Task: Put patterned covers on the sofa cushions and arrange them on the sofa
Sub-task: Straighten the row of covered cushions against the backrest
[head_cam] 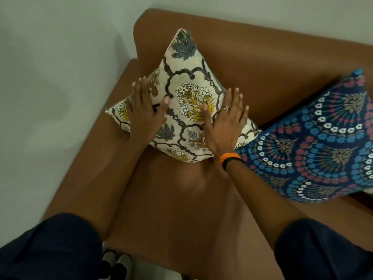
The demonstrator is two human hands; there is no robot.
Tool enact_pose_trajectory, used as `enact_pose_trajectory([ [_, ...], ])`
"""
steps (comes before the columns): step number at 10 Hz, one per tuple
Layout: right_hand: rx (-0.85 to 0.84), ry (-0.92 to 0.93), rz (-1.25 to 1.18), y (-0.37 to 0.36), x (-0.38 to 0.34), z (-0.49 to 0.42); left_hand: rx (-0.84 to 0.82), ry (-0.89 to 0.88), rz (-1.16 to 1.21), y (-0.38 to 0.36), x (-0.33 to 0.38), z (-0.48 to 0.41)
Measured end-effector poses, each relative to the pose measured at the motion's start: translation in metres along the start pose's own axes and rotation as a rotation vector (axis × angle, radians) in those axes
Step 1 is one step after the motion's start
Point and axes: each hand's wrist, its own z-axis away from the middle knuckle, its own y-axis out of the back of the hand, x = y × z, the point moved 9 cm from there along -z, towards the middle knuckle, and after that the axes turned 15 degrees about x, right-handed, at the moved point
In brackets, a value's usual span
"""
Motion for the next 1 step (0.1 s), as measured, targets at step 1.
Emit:
enact_pose_trajectory([
  [1, -0.074, -0.021, 0.033, 0.0046, 0.0084, 0.0014, -0.118, 0.089, -0.059, -0.0019, -0.0198, 0.0133],
])
